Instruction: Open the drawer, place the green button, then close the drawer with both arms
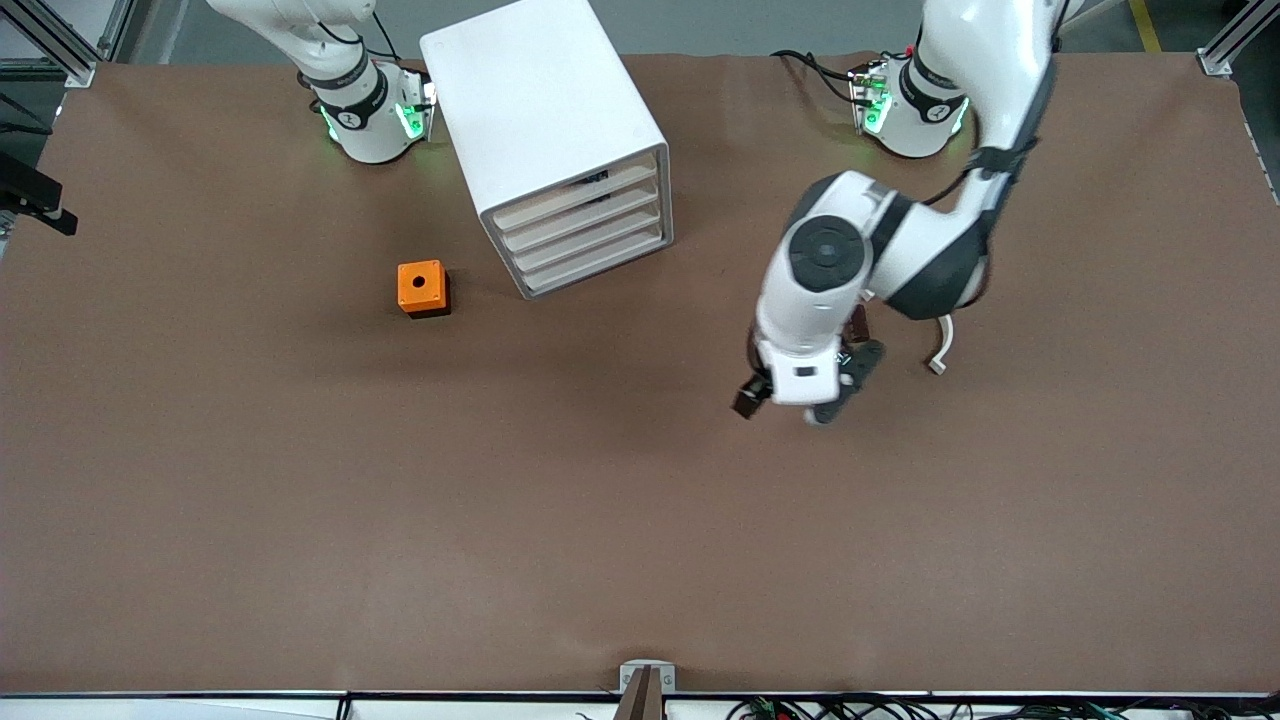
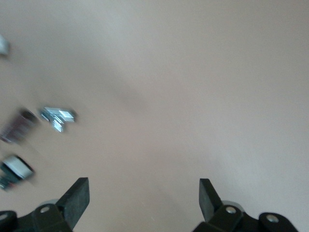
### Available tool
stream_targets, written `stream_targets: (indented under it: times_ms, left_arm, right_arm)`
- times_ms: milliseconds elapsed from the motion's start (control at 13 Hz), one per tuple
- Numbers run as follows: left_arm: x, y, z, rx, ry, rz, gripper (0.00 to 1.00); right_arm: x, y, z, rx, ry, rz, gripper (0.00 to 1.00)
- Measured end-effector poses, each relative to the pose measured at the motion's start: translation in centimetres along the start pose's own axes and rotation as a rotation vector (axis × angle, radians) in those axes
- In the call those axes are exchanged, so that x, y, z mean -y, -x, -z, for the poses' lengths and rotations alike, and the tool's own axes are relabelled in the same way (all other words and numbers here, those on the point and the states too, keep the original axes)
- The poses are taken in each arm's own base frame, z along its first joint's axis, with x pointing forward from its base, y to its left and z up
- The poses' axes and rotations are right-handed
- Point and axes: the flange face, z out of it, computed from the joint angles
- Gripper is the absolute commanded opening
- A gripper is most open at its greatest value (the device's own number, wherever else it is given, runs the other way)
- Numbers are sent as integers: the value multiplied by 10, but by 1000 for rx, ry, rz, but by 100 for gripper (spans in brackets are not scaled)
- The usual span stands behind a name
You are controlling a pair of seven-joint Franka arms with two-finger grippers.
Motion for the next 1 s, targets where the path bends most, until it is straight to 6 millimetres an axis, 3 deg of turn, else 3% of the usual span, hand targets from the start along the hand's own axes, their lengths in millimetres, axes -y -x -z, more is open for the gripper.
stream_targets:
  times_ms: [231,538,769,1000]
  left_arm:
    - [33,-74,45,-56,6,-47,100]
    - [93,-161,110,-105,20,-204,100]
    - [127,-194,144,-115,-2,-328,100]
    - [149,-201,174,-91,-40,-430,100]
  right_arm:
    - [4,6,1,-18,2,5,100]
    - [7,6,2,-25,4,12,100]
    - [8,5,2,-25,4,-4,100]
    - [8,7,1,-17,1,-73,100]
